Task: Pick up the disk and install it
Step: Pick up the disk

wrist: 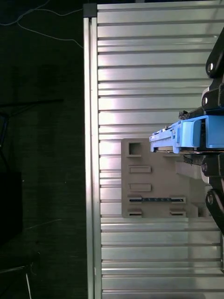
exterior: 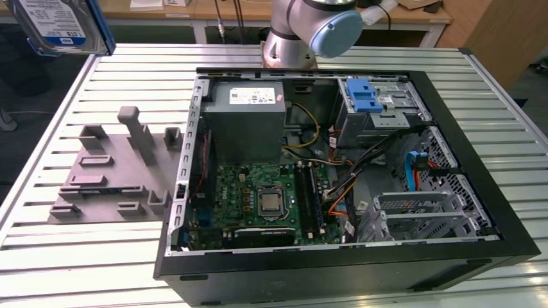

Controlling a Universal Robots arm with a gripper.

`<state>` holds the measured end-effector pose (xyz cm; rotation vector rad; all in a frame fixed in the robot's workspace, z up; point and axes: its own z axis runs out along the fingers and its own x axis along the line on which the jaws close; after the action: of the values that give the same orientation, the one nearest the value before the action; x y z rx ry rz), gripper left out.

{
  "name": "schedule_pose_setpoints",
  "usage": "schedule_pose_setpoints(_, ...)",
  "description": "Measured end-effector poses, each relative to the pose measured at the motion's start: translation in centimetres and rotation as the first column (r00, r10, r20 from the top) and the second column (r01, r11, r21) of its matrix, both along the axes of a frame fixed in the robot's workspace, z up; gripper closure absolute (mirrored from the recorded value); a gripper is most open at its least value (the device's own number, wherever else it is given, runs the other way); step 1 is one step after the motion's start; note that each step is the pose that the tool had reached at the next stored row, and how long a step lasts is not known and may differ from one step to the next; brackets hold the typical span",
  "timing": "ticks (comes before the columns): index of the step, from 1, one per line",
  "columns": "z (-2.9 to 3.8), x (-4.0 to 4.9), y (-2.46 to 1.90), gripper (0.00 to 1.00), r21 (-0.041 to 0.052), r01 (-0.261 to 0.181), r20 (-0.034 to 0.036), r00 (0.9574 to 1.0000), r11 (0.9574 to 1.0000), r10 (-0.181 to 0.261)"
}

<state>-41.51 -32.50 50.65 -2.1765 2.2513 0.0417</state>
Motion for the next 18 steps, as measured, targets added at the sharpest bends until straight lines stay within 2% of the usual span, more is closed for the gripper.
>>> schedule_pose_setpoints(18,0.00,1.43,0.00,0.64,0.0000,0.000,0.0000,1.0000,1.0000,0.000)
